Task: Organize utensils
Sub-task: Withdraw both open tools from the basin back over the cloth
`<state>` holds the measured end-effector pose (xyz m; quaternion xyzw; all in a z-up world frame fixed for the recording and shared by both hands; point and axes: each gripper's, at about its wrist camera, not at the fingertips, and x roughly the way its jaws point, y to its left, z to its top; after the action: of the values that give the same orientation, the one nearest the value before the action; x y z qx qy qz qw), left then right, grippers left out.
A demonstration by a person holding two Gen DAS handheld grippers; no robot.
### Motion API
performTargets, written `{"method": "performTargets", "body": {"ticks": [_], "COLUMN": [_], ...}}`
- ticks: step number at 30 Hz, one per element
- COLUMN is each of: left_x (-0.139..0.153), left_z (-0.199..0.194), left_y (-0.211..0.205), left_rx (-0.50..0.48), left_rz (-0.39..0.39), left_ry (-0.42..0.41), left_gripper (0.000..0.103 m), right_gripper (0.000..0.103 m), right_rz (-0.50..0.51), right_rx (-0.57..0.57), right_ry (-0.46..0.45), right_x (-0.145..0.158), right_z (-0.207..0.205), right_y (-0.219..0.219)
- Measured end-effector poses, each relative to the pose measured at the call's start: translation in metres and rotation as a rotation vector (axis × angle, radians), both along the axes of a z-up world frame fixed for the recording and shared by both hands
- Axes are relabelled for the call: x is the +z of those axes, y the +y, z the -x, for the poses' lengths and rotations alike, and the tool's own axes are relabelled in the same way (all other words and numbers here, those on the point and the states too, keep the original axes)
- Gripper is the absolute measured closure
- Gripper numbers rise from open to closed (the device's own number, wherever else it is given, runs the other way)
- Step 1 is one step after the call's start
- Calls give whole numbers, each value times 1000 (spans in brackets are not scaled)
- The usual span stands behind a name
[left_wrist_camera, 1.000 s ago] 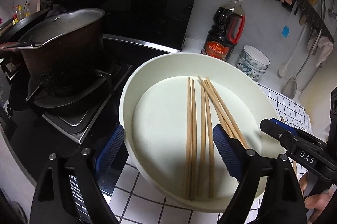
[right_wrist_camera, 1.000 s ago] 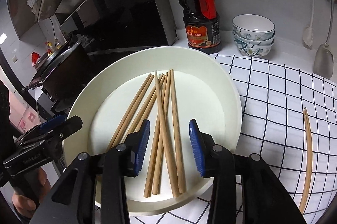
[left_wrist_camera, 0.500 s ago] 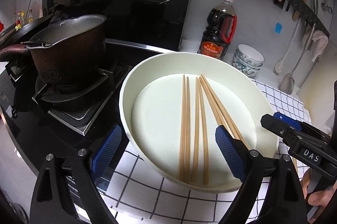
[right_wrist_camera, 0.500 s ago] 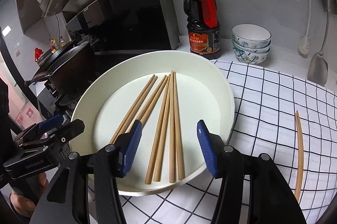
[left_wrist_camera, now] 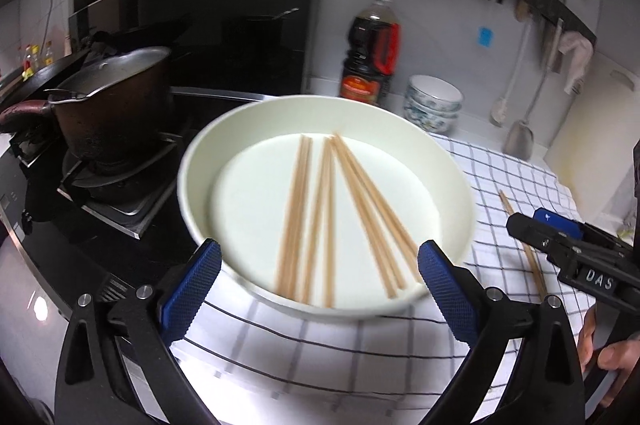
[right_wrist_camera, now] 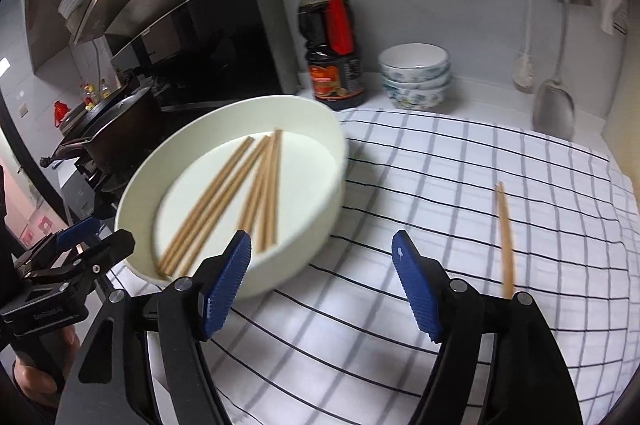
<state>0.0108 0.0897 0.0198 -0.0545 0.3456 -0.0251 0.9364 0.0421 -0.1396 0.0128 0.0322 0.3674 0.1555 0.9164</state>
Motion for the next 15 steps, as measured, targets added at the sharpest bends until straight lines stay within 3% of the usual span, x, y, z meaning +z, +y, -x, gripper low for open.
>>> {"method": "performTargets", "body": {"ticks": [9,15], "left_x": [-4,-10], "left_z": [11,12], "left_y": [-65,-114], "left_rx": [-79,-150], "left_rz": [-7,-13], "left_ry": [-4,-20], "left_gripper": [6,6], "right_gripper": [30,28], "right_rz": [103,192], "right_rx": [-188,-250], "right_ry": [-18,19], "right_x": [-11,-24], "right_z": [16,11], "right_y": [-88,-128]}}
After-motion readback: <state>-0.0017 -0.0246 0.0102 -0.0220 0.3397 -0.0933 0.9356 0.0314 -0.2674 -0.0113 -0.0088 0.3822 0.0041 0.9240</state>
